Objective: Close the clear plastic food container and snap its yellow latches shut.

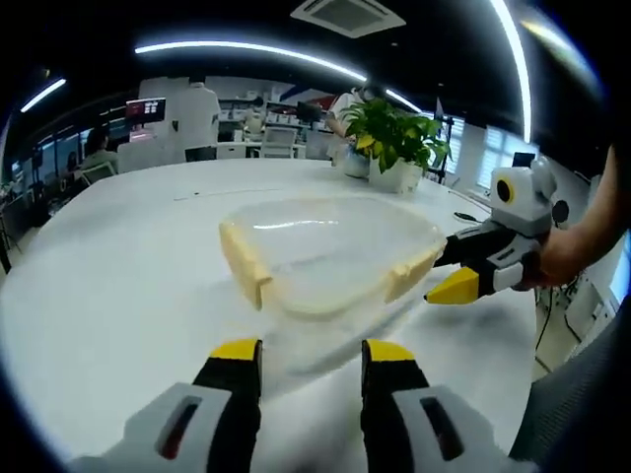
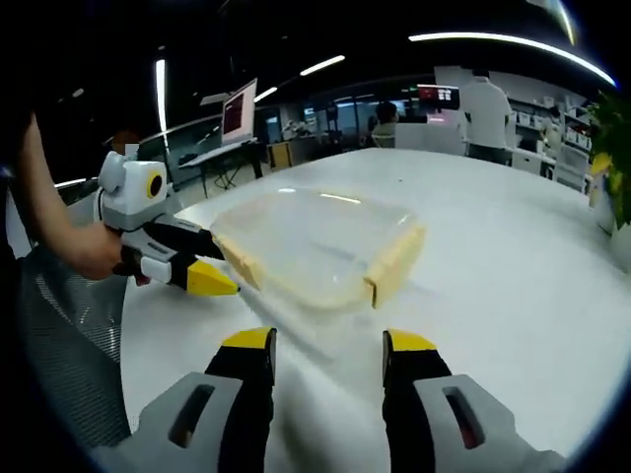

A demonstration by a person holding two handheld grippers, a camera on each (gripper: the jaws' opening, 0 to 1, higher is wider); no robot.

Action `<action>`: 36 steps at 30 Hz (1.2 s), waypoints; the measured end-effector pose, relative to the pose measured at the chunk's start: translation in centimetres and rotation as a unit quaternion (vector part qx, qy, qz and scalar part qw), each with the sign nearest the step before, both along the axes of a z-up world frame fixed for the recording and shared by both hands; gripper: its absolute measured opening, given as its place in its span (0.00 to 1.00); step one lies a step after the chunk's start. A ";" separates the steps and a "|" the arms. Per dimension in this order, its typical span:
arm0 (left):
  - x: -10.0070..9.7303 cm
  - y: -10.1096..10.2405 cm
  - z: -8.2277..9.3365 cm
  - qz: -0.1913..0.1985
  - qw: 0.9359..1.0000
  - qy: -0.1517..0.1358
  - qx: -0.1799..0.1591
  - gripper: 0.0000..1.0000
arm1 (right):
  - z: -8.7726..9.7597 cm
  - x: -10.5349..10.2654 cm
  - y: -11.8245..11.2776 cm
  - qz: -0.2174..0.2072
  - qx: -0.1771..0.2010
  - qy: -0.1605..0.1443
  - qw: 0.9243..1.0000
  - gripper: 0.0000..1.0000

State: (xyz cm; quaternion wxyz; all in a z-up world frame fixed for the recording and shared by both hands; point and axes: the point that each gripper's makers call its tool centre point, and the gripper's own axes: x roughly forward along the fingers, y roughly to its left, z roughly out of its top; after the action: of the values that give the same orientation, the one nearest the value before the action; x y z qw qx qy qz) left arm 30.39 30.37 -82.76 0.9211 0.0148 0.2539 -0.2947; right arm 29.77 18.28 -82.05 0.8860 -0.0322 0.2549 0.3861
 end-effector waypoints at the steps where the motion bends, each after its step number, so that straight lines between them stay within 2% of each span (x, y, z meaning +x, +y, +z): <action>1: 0.0 0.0 0.0 0.001 1.000 0.001 -0.001 0.32 | 0.0 0.0 0.1 0.002 -0.001 -0.001 1.000 0.38; 5: 0.2 0.1 0.1 0.004 1.000 0.010 -0.006 0.31 | 0.0 0.6 -0.2 -0.011 -0.003 0.003 1.000 0.34; 12: 0.4 0.2 0.0 0.005 1.000 0.012 -0.004 0.30 | -0.2 1.0 0.0 -0.003 -0.014 0.003 1.000 0.35; 22: 1.1 0.6 -0.2 0.007 1.000 0.021 -0.004 0.30 | -0.1 1.5 0.5 -0.020 -0.005 0.019 1.000 0.36; 36: 2.5 1.9 -0.4 0.012 1.000 0.022 0.005 0.28 | -0.1 3.0 1.7 -0.020 -0.012 0.015 1.000 0.34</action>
State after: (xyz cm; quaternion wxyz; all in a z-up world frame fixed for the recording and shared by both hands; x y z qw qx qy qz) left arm 32.87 32.28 -83.13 0.9186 0.0097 0.2755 -0.2830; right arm 32.81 19.96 -82.16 0.8891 -0.0316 0.2732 0.3658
